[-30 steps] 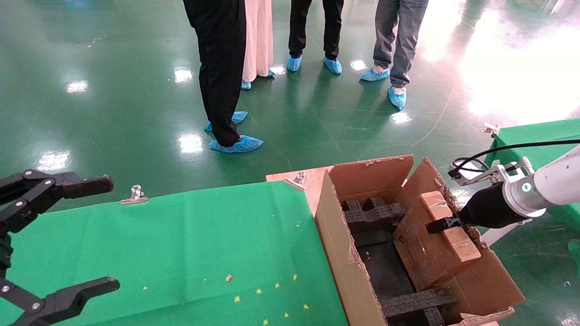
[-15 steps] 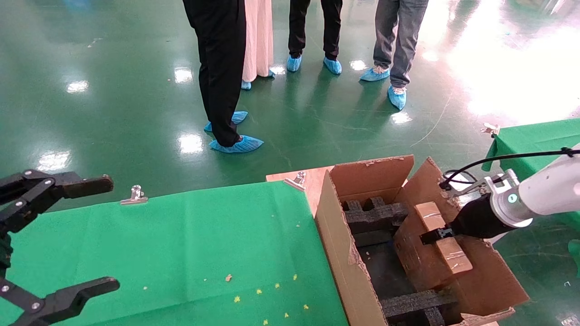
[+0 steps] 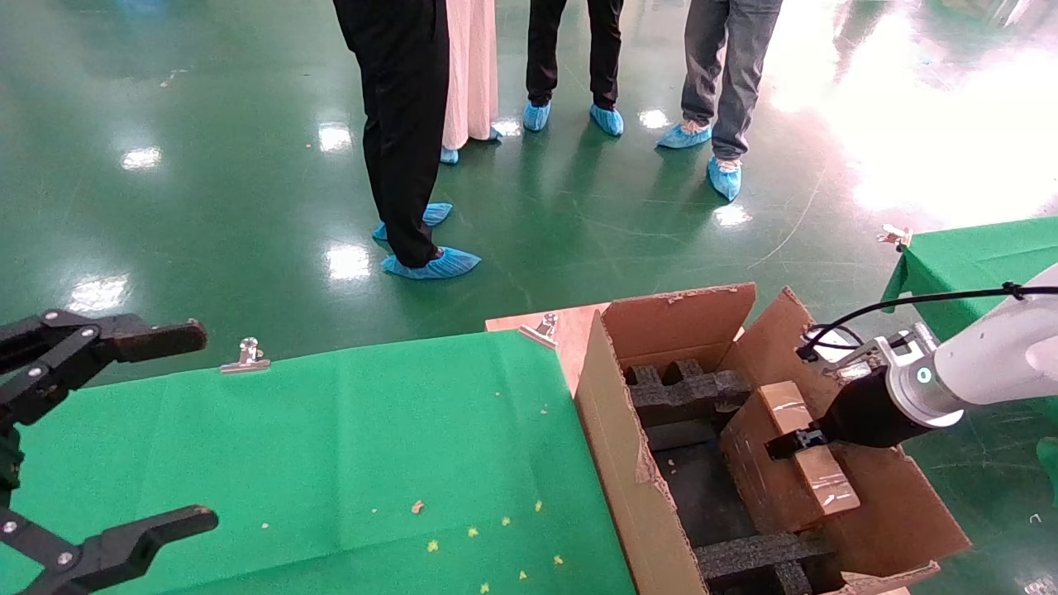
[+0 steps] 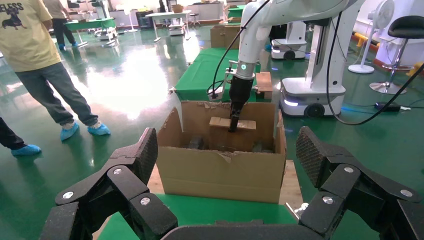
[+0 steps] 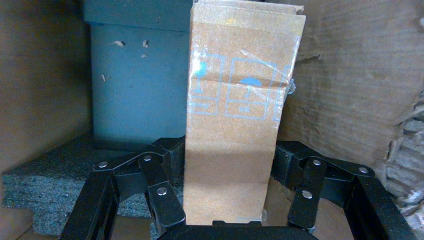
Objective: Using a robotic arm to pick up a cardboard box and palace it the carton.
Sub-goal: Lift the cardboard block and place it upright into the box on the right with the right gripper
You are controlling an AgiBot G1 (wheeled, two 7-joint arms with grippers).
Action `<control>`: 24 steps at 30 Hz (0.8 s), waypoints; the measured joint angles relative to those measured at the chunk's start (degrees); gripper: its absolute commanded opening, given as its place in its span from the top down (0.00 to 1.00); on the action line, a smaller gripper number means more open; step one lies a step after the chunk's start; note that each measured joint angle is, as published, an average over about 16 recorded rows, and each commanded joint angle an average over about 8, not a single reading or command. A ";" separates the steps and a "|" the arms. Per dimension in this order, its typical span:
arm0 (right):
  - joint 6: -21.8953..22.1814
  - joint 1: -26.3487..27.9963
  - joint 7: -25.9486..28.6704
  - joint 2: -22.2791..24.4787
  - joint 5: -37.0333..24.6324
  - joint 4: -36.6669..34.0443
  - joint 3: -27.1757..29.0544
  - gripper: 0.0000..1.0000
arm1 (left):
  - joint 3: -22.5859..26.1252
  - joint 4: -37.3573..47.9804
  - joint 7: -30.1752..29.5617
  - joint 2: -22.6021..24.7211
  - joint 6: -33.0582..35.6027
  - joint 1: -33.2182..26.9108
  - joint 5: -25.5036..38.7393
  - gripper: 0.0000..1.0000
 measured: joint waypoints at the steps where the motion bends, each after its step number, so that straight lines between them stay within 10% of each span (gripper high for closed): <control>1: -0.12 -0.12 -0.08 -0.10 0.07 -0.27 0.04 0.73 | 0.00 0.00 0.00 0.00 0.00 0.00 0.00 0.00; 7: -0.68 -0.56 -0.37 -0.49 0.40 -1.30 0.24 0.00 | 0.00 0.01 0.01 0.00 -0.01 0.00 -0.02 0.00; 24: -0.67 -0.40 -0.41 -0.47 0.34 -1.37 0.25 0.00 | 0.01 0.02 0.01 -0.01 -0.02 0.00 -0.03 0.00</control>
